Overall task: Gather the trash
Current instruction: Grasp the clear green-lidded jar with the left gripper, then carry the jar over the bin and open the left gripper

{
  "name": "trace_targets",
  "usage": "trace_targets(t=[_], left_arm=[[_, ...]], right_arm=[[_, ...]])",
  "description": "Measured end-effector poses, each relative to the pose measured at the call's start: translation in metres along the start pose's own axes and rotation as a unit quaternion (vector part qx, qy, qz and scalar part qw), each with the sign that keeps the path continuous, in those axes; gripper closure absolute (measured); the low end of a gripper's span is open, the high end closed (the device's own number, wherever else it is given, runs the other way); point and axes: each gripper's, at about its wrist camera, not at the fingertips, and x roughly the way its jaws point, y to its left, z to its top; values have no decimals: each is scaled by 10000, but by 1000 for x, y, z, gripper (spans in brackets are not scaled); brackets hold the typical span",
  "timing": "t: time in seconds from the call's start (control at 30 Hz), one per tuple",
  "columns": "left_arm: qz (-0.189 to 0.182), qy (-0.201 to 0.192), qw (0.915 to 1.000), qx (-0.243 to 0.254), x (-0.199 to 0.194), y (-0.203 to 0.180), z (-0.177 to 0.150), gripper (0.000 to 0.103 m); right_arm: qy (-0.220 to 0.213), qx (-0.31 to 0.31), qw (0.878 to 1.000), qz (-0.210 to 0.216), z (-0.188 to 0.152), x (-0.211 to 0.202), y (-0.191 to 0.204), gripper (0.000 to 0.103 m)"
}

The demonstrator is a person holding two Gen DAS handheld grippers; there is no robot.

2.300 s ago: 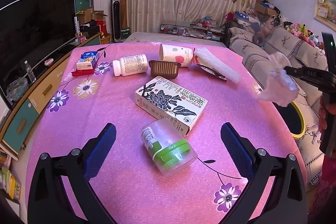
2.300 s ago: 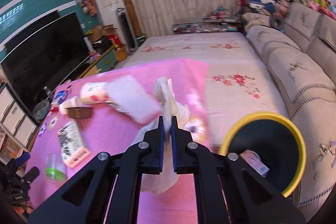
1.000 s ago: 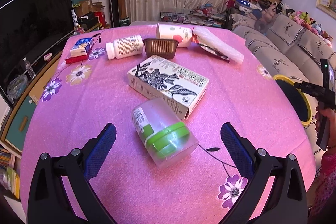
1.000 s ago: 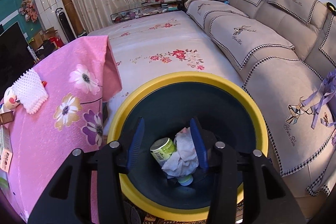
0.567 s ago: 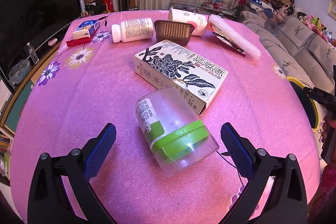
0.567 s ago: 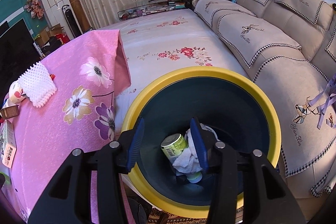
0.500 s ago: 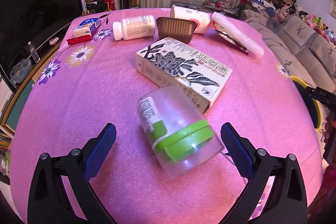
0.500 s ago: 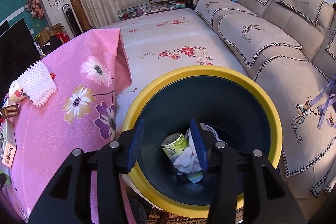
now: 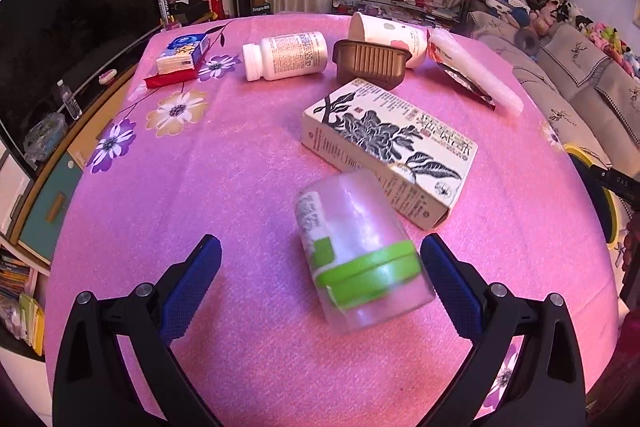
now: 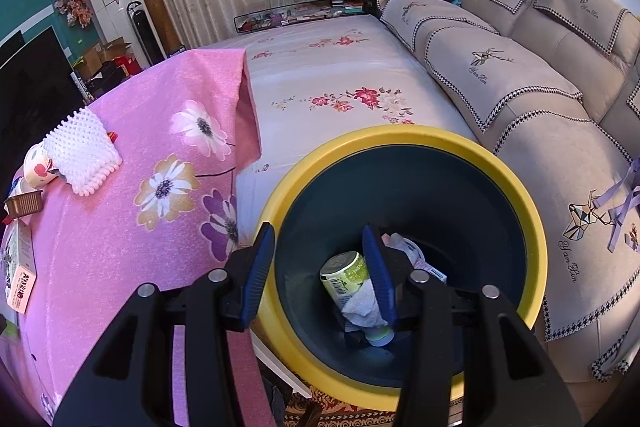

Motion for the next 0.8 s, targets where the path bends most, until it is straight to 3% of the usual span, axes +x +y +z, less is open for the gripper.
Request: trace_targets(t=[0.13, 0.23, 0.43, 0.5, 0.8], left_arm=[[-115, 185, 9998, -5, 9, -3, 12, 5], [-88, 334, 9994, 68, 15, -5, 20, 12], [-21, 528, 9983, 262, 22, -10, 24, 28], [-40, 560, 9979, 337, 22, -14, 23, 40], [-16, 218, 9952, 951, -2, -38, 11, 50]], right_arm=[[-1, -45, 10000, 43, 3, -3, 5, 59], [-39, -79, 9999, 73, 5, -7, 7, 59], [-74, -74, 9999, 137, 7, -11, 7, 59], [-68, -79, 9998, 155, 7, -12, 6, 59], [-116, -96, 9996, 251, 7, -20, 6, 59]])
